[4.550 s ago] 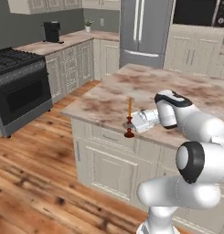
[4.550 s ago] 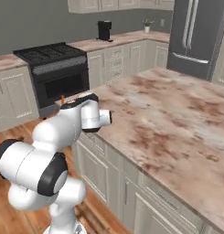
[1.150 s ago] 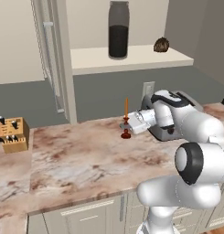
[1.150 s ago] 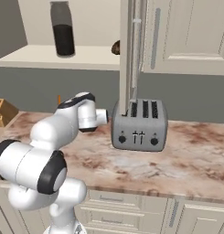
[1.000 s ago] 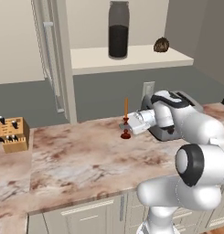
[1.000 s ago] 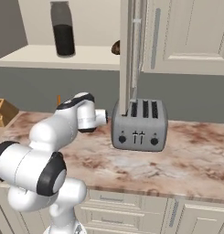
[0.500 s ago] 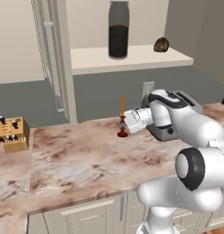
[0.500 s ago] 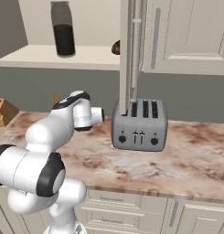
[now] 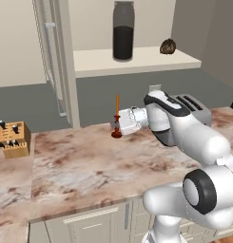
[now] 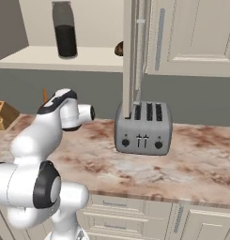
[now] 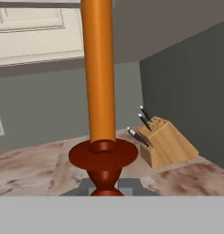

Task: Pick the candle and jar from the dining table and place them in the open cabinet. Close the cabinet after placing the objects.

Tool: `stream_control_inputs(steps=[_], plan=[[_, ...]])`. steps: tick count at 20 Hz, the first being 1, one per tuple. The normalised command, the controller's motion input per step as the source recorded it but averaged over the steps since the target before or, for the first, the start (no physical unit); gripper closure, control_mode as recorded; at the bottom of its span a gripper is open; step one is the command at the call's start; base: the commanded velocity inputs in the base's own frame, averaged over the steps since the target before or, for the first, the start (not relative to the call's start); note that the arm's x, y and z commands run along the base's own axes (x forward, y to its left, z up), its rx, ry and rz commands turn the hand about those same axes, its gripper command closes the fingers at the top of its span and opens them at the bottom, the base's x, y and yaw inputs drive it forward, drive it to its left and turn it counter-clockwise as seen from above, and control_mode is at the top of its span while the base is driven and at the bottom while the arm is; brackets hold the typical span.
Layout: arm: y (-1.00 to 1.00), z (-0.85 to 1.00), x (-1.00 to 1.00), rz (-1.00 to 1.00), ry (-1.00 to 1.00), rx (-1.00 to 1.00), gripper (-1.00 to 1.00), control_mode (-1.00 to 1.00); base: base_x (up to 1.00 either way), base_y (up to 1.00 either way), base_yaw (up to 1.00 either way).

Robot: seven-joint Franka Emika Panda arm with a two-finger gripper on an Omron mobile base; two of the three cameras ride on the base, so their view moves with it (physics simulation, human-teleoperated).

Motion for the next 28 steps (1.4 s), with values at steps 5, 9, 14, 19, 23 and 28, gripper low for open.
stream_control_inputs(steps=[5,9,14,19,23,28], plan=[[0.04,0.32,0.00,0.00,-0.10,0.00,1.00,-1.00,0.00,0.00,0.00],[0.00,0.53,0.00,0.00,-0.07,0.00,1.00,-1.00,0.00,0.00,0.00],[0.01,0.62,0.00,0.00,0.00,0.00,1.00,-1.00,0.00,0.00,0.00],[0.07,0.55,0.00,-0.01,0.00,0.00,1.00,-1.00,0.00,0.00,0.00],[0.07,0.57,0.00,-0.04,0.00,0.00,1.00,-1.00,0.00,0.00,0.00],[0.03,0.61,0.00,-0.07,0.00,0.00,1.00,-1.00,0.00,0.00,0.00]])
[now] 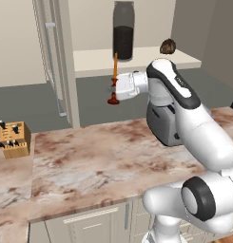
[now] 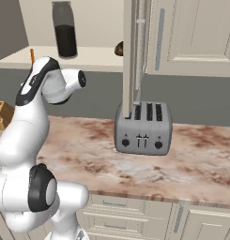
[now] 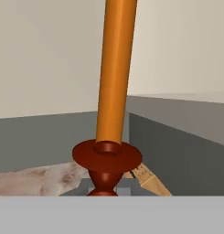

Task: Pick the candle and jar from the dining table and place them in the open cabinet. Close the cabinet after placing the objects.

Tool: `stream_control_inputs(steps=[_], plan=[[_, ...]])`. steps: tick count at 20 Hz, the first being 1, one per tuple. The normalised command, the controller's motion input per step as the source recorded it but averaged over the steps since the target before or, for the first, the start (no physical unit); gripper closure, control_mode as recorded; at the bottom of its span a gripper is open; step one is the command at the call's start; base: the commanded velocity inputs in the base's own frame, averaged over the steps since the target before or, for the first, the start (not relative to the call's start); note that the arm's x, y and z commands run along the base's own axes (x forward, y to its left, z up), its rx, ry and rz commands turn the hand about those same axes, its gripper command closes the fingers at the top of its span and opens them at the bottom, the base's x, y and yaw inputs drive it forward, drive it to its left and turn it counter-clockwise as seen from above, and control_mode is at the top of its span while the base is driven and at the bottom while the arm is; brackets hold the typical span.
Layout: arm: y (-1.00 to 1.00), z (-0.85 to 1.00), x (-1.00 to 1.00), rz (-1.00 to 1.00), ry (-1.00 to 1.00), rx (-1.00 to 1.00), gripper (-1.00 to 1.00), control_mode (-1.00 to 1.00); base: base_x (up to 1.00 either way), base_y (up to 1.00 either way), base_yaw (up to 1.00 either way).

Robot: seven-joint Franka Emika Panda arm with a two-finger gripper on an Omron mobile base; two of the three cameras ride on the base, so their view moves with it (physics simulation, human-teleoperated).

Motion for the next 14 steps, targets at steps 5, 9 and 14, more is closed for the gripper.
stream_control_inputs(steps=[5,9,14], plan=[[0.03,0.57,0.00,-0.08,0.00,0.00,1.00,-1.00,0.00,0.00,0.00],[0.01,0.54,0.02,-0.05,-0.02,0.03,1.00,-1.00,0.00,0.00,0.00],[0.00,0.33,-0.08,0.00,-0.05,0.01,1.00,-1.00,0.00,0.00,0.00]])
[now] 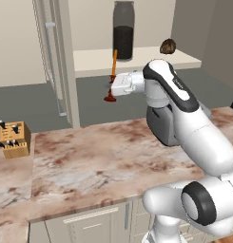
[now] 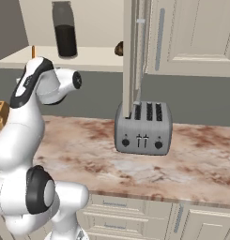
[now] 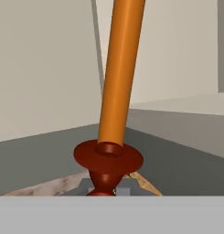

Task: Pick the candle and jar from the dining table and place them in the open cabinet. Close the cabinet after placing the objects.

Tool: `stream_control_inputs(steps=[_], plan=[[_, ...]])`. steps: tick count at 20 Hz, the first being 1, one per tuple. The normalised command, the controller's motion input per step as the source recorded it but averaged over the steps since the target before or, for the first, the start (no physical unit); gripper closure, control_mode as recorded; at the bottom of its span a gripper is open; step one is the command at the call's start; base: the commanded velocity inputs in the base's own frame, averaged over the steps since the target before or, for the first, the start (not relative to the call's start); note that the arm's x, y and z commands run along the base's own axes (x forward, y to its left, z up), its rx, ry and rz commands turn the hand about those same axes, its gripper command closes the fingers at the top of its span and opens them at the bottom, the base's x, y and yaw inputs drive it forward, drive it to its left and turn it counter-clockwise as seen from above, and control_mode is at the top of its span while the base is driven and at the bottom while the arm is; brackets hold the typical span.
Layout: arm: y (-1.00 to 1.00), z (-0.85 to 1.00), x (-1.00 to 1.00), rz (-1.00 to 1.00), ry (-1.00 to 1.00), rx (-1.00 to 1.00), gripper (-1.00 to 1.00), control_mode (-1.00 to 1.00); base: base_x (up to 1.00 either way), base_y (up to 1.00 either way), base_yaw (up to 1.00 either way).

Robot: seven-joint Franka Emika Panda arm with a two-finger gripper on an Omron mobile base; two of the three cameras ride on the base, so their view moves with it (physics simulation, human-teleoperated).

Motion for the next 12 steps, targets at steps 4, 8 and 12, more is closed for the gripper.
stream_control_inputs(steps=[4,8,12], plan=[[0.00,0.31,-0.19,0.00,-0.10,0.00,1.00,-1.00,0.00,0.00,0.00],[0.00,0.42,-0.18,0.00,-0.11,0.00,1.00,-1.00,0.00,0.00,0.00],[0.00,0.56,-0.01,-0.01,-0.10,0.00,1.00,-1.00,0.00,0.00,0.00]])
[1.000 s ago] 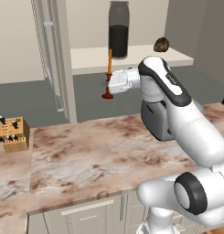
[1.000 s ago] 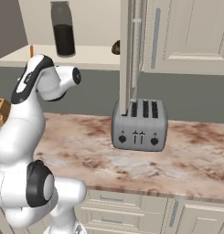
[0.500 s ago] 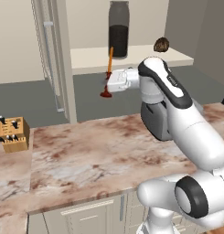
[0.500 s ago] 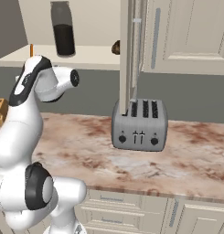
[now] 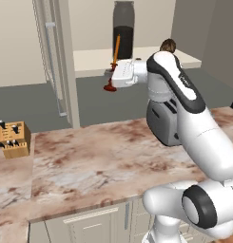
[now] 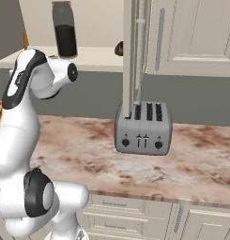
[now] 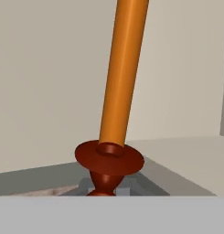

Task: Pick the candle and jar from the dining table and place them in the open cabinet. Close the cabinet after placing the objects.

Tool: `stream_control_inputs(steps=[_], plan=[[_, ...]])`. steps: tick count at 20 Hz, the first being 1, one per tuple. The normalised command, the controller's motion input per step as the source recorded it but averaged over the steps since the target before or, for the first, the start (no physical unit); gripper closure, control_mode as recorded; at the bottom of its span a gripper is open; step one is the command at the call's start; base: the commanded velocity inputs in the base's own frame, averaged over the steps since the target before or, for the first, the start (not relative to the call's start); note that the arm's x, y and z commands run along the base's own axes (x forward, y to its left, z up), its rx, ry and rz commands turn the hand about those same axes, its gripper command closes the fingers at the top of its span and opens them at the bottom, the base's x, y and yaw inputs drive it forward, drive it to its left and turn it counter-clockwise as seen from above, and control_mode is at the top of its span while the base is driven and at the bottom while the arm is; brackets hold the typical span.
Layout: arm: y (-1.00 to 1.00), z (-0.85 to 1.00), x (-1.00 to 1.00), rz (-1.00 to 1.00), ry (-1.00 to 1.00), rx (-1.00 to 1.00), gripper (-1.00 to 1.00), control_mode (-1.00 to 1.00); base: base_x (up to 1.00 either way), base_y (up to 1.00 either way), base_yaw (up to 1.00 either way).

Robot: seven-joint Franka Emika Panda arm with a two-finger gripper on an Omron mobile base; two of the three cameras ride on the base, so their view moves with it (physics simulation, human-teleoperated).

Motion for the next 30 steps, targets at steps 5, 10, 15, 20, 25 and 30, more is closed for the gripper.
stream_control_inputs(steps=[5,10,15,20,25,30], plan=[[0.00,0.55,0.01,-0.02,-0.08,0.00,1.00,-1.00,0.00,0.00,0.00],[0.00,0.18,0.37,-0.01,-0.12,0.00,1.00,-1.00,0.00,0.00,0.00],[0.00,0.10,0.54,0.00,-0.16,0.00,1.00,-1.00,0.00,0.00,0.00],[0.00,0.36,0.32,0.00,-0.07,0.00,1.00,-1.00,0.00,0.00,0.00],[0.08,0.03,0.31,0.00,0.00,-0.05,1.00,-1.00,0.00,0.00,0.00],[0.29,-0.02,0.34,0.00,0.01,-0.12,1.00,-1.00,0.00,0.00,0.00]])
